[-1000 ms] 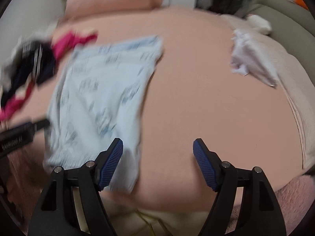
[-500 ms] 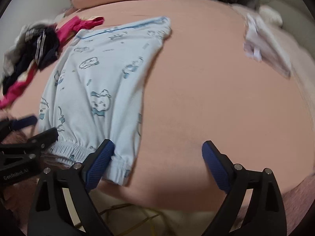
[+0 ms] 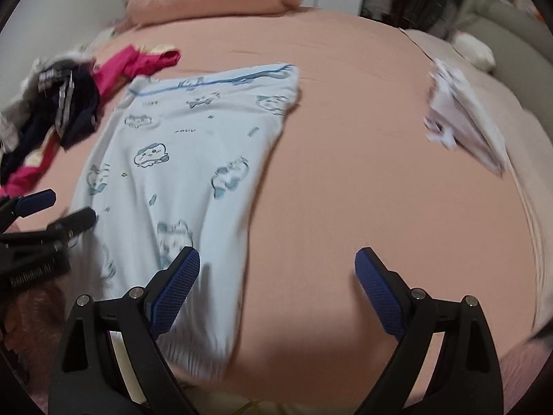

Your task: Fold clothes

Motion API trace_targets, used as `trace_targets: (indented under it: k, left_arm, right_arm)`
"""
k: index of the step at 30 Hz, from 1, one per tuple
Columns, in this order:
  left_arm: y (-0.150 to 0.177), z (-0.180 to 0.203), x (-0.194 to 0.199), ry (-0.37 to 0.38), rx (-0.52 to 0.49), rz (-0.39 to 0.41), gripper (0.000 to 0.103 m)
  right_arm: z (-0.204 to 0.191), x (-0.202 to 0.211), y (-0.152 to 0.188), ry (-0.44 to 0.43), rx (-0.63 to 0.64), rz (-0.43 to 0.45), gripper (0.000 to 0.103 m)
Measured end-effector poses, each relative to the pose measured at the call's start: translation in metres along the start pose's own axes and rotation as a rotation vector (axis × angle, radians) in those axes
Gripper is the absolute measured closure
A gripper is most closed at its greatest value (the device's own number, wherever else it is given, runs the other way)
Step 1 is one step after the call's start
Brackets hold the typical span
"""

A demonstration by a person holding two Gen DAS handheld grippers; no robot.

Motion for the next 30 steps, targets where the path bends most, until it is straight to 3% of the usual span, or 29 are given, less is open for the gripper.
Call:
trace_targets:
  k: [4, 8, 12, 14, 16, 20, 22, 24, 26, 30]
  left_arm:
    - [0.01, -0.013, -0.003, -0.016, 0.021, -0.029, 0.018]
    - [0.015, -0.035, 0.002, 0.004, 0.1, -0.043, 0.018]
    - [0.013, -0.036, 0.017, 0.031, 0.129, 0.027, 0.018]
    - [0.01, -0.02, 0.022, 0.087, 0.087, 0.055, 0.018]
    - [0.008, -0.001, 0.024, 0.149, 0.038, 0.067, 0.018]
    - [0.012, 0.026, 0.007, 0.089, -0.067, 0.01, 0.018]
    - [0.018, 0.029, 0.003, 0.046, -0.095, -0.016, 0.018]
    - [0.023, 0.021, 0.005, 0.022, -0.083, -0.039, 0.014]
    - [0.028, 0.009, 0.008, 0.023, -0.044, -0.056, 0.013]
    - [0.03, -0.009, 0.018, 0.062, 0.028, -0.051, 0.013]
  right_arm:
    - [0.001, -0.025, 0.006, 0.009, 0.016, -0.046, 0.01]
    - [0.022, -0.023, 0.018, -0.011, -0.064, -0.062, 0.01]
    - [0.034, -0.01, 0.028, -0.016, -0.086, -0.048, 0.01]
    - [0.038, -0.001, 0.027, 0.008, -0.098, -0.018, 0.01]
    - [0.037, 0.008, 0.023, -0.028, -0.116, 0.024, 0.01]
    - [0.005, 0.004, 0.022, -0.083, -0.015, 0.023, 0.01]
    - [-0.009, -0.011, 0.032, -0.026, 0.065, -0.031, 0.01]
    - [-0.008, -0.014, 0.038, -0.008, 0.071, -0.038, 0.01]
    - [0.003, -0.014, 0.042, -0.047, 0.027, -0.082, 0.009]
    - [0.017, -0.005, 0.056, -0.066, -0.028, -0.096, 0.009]
Point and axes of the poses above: each gripper's, at about its wrist camera, not at the fingertips, and x roughly against the way its jaws point, z to its right, y to its underside, the point moved 7 cm from there along -x, roughly the way its jaws point, and after that the axes turned 10 degrees about -z, right-handed, at the moved point
